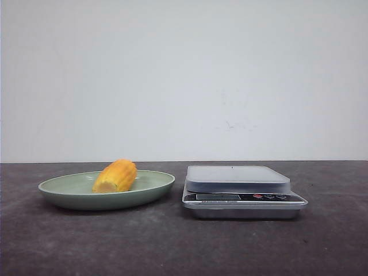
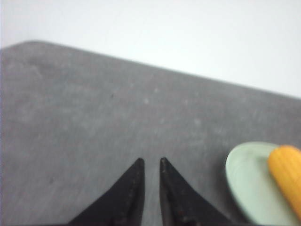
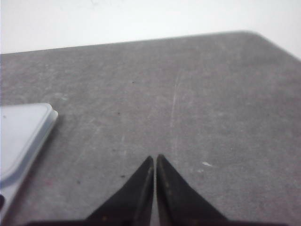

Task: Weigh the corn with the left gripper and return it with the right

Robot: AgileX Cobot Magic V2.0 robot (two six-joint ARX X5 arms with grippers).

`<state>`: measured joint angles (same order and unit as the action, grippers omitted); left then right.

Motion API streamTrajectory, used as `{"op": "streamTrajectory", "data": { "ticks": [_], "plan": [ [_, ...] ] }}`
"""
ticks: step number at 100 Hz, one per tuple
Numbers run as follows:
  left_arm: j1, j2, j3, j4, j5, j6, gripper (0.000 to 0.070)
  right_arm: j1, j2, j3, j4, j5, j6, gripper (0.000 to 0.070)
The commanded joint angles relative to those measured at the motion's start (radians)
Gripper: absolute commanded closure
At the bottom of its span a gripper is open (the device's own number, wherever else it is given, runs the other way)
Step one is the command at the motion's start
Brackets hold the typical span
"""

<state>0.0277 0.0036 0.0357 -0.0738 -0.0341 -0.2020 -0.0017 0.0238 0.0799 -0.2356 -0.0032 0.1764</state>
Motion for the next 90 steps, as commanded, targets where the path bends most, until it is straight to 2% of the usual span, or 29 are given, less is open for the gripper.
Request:
{"op": "streamTrajectory", "data": {
  "ticks": [1,5,12,16,24,32,38,41,45,49,51,53,55,70,78,90],
  "plan": [
    [-0.014,0.017,0.042,0.012,0.006,-0.06,0.0685,0.002,0.028,0.108,0.018,0.015,0.063,0.0698],
    [-0.025,0.04,0.07,0.032,-0.007,-0.09,0.0685,0.002,0.063,0.165,0.009,0.029,0.076,0.0698],
    [-0.033,0.097,0.145,0.055,-0.011,-0.202,0.0685,0.002,0.141,0.269,-0.013,0.03,0.078,0.0699],
    [-0.034,0.134,0.19,0.089,-0.011,-0.239,0.0685,0.002,0.191,0.327,-0.018,0.021,0.08,0.0698],
    [-0.034,0.229,0.305,0.108,-0.012,-0.233,0.0685,0.002,0.298,0.453,-0.029,-0.029,0.082,0.0698],
    [-0.036,0.34,0.46,0.046,-0.005,-0.232,0.0685,0.002,0.388,0.573,-0.066,-0.063,0.078,0.0698],
    [-0.036,0.434,0.585,0.004,0.043,-0.227,0.0686,0.002,0.455,0.672,-0.104,-0.09,0.078,0.0685],
    [-0.036,0.472,0.636,-0.011,0.08,-0.217,0.0683,0.002,0.488,0.718,-0.123,-0.106,0.079,0.0635],
    [-0.036,0.529,0.716,-0.033,0.138,-0.201,0.0639,0.002,0.528,0.777,-0.153,-0.125,0.079,0.0493],
    [-0.037,0.58,0.79,-0.055,0.183,-0.198,0.052,0.002,0.565,0.829,-0.175,-0.146,0.075,0.0321],
    [-0.037,0.608,0.832,-0.072,0.205,-0.194,0.0421,0.002,0.581,0.852,-0.184,-0.158,0.068,0.0244],
    [-0.038,0.628,0.863,-0.087,0.219,-0.191,0.0352,0.002,0.596,0.872,-0.193,-0.167,0.061,0.0185],
    [-0.04,0.647,0.892,-0.098,0.228,-0.187,0.0317,0.002,0.609,0.891,-0.2,-0.177,0.055,0.0157],
    [-0.084,0.769,1.06,-0.166,0.271,-0.127,0.0313,0.037,0.673,0.99,-0.241,-0.236,0.048,0.0161],
    [-0.125,0.85,1.144,-0.22,0.272,-0.092,0.0312,0.067,0.695,1.017,-0.266,-0.237,0.044,0.0161],
    [-0.204,0.992,1.244,-0.321,0.269,-0.082,0.0312,0.106,0.713,1.031,-0.314,-0.239,0.026,0.0161]
  ]
}}
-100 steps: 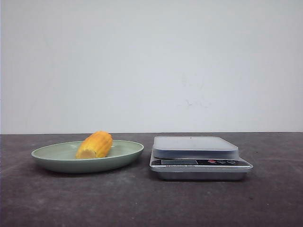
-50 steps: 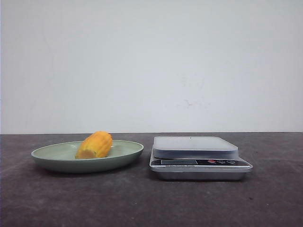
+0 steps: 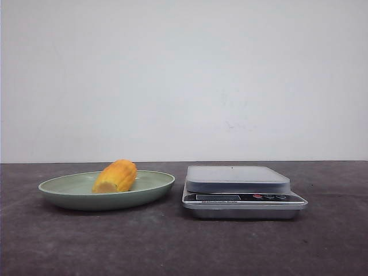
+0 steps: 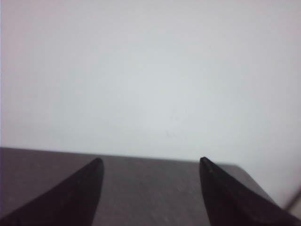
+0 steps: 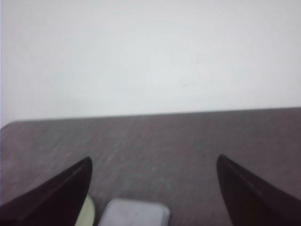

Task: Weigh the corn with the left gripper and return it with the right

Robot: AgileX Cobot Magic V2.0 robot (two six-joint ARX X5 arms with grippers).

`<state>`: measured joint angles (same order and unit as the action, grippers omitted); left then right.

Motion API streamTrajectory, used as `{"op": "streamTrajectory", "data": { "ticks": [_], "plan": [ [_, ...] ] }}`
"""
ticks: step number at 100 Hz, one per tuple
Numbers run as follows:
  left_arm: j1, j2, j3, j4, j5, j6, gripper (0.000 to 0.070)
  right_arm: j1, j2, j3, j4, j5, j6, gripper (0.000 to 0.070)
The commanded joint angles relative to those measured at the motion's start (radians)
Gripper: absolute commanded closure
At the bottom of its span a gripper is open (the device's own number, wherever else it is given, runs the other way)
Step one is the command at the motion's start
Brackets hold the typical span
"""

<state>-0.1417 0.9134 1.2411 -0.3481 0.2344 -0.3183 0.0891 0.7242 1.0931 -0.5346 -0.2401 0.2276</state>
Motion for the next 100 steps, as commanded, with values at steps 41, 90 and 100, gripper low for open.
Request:
{"op": "streamTrajectory", "data": {
  "ticks": [41,90,100],
  "plan": [
    [-0.292,0.565,0.06,-0.178,-0.206,0.047,0.0312,0.042,0.011,0.018,-0.097,0.001,-0.053,0.016],
    [-0.396,0.88,0.06,-0.184,-0.344,-0.013,0.0313,0.042,0.011,0.018,-0.119,0.002,-0.06,0.016],
    [-0.396,0.912,0.059,-0.188,-0.346,-0.027,0.0313,0.042,0.011,0.018,-0.119,0.002,-0.06,0.016]
  ]
}}
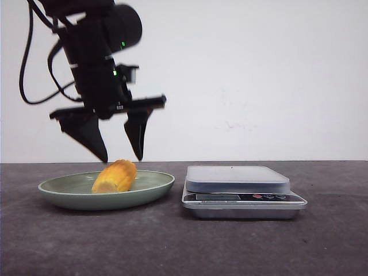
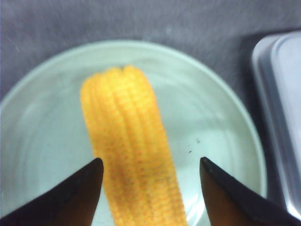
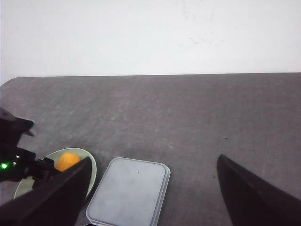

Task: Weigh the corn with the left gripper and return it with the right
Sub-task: 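Lower the open left gripper over the yellow corn cob on the plate and grasp it, then lift the corn with the left gripper and carry it over the scale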

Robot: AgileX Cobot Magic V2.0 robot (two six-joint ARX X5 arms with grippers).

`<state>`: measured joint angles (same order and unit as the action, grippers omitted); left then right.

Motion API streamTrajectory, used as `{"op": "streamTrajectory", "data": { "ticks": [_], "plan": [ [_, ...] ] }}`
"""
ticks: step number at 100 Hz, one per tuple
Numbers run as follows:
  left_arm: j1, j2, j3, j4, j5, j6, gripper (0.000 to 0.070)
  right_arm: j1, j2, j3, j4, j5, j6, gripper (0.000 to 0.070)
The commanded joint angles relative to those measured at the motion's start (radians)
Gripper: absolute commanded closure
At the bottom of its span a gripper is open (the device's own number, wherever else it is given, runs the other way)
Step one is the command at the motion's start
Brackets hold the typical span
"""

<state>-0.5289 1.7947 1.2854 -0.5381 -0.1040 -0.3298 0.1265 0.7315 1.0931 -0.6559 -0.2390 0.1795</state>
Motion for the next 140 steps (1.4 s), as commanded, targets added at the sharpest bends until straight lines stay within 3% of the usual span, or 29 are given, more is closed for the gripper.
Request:
{"op": "streamTrajectory", "data": {
  "ticks": [1,14,22,39,68,80,96,111,140],
  "plan": [
    [-0.008,0.034,0.015,0.001,-0.007,-0.017,0.0313,0.004,0.003,0.018,0.003,0.001,-0.012,0.016],
    [-0.009,0.067,0.015,-0.011,-0.008,-0.023,0.0316,0.004,0.003,0.018,0.001,0.003,-0.015,0.016],
    [-0.009,0.078,0.015,-0.016,-0.008,-0.024,0.0372,0.004,0.003,0.018,-0.001,0.003,-0.016,0.016],
    [-0.015,0.076,0.015,-0.002,-0.009,-0.02,0.07,0.004,0.004,0.018,-0.002,0.005,-0.016,0.016],
    [-0.037,-0.055,0.015,-0.026,-0.007,0.019,0.0697,0.004,0.004,0.018,-0.011,0.004,-0.02,0.0161],
    [-0.083,-0.156,0.023,-0.022,0.035,0.018,0.0697,0.004,0.004,0.018,-0.011,0.004,-0.019,0.016],
    [-0.197,-0.2,0.048,0.026,0.037,-0.036,0.0697,0.004,0.005,0.018,-0.011,0.003,-0.019,0.016],
    [-0.285,-0.141,0.092,0.123,0.036,-0.137,0.0695,0.004,0.005,0.018,-0.011,0.003,-0.019,0.0161],
    [-0.326,0.11,0.312,0.111,0.036,-0.266,0.0695,0.004,0.005,0.018,-0.025,0.003,-0.018,0.016]
  ]
}}
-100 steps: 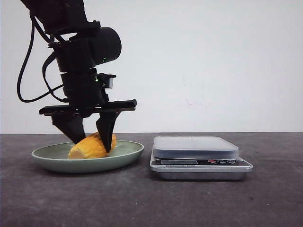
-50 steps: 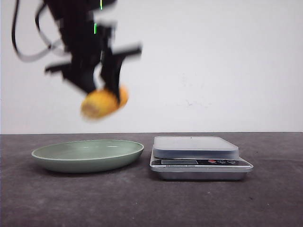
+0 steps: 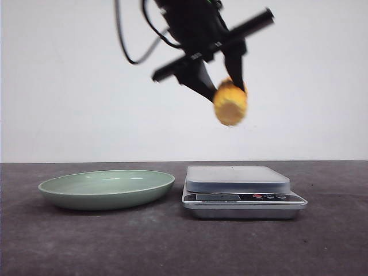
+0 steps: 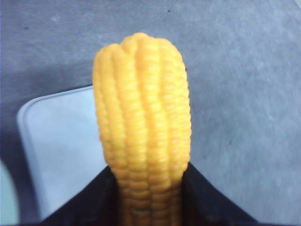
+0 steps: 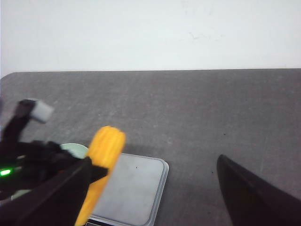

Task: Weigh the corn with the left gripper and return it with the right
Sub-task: 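Lift the corn with the left gripper and carry it over the scale, then lower the corn onto the scale, open the left gripper and withdraw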

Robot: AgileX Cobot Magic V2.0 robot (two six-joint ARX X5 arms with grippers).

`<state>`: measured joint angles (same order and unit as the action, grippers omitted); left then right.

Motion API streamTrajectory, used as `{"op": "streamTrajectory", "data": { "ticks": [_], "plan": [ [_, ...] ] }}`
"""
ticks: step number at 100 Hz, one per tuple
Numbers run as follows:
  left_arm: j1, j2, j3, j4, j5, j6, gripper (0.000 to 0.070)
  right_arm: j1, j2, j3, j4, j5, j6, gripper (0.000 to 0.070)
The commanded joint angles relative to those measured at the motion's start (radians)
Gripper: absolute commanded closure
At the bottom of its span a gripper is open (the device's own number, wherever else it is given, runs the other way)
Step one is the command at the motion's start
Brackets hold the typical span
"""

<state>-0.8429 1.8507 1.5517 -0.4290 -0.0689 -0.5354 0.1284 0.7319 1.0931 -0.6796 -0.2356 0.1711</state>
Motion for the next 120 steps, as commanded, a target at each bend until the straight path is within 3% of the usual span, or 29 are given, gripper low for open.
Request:
{"op": "streamTrajectory", "data": {
  "ticks": [1,17,45,78,83,90,94,120],
  "plan": [
    [-0.012,0.061,0.051,0.002,0.001,-0.064,0.0695,0.002,0.005,0.018,-0.003,0.0,-0.01,0.0161],
    [0.002,0.15,0.105,0.002,-0.003,-0.122,0.0695,0.002,0.005,0.018,-0.026,0.0,-0.011,0.016],
    [0.042,0.213,0.111,-0.038,-0.014,-0.132,0.0696,0.002,0.005,0.018,-0.024,0.0,-0.012,0.016],
    [0.04,0.216,0.111,-0.05,-0.012,-0.057,0.0658,0.002,0.005,0.018,-0.024,0.001,-0.014,0.016],
    [0.037,0.218,0.111,-0.05,-0.012,-0.048,0.0588,0.002,0.005,0.018,-0.024,0.001,-0.014,0.016],
    [0.037,0.218,0.111,-0.051,-0.013,-0.043,0.0408,0.002,0.005,0.018,-0.024,0.001,-0.014,0.016],
    [0.037,0.218,0.111,-0.051,-0.012,-0.041,0.036,0.002,0.005,0.018,-0.025,0.001,-0.014,0.016],
    [0.036,0.218,0.111,-0.051,-0.012,-0.033,0.0345,0.002,0.005,0.018,-0.03,0.001,-0.014,0.016]
  ]
}}
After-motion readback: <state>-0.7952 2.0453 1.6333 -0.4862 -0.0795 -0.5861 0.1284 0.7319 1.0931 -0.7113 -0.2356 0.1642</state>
